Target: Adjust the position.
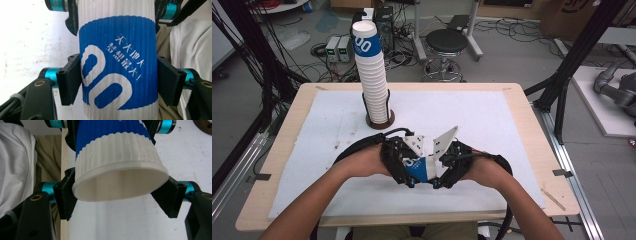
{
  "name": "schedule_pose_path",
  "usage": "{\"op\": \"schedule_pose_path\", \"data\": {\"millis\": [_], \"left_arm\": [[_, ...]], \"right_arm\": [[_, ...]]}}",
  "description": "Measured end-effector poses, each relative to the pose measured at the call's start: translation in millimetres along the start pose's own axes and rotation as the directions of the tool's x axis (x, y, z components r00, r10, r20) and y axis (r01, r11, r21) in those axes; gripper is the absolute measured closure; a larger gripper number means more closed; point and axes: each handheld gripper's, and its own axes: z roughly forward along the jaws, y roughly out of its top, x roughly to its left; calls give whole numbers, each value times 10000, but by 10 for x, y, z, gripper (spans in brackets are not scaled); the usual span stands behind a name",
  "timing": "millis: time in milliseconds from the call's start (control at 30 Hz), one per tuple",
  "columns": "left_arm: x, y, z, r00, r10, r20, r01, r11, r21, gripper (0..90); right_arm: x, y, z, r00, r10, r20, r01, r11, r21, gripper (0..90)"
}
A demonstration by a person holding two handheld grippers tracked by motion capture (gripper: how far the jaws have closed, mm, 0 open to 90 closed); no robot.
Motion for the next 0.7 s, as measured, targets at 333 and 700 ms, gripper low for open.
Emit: {"op": "schedule_pose_path", "data": {"millis": [333,700], "left_arm": [[-8,-18,52,9999,111,-103,-112,9999,-45,308],[0,-128,72,10000,-78,14,78,9970,-772,310]], "right_arm": [[-10,-3,6,9998,129,-156,-127,9998,131,276],[-36,-21,-12,9983,440,-384,-456,9980,-429,265]]}}
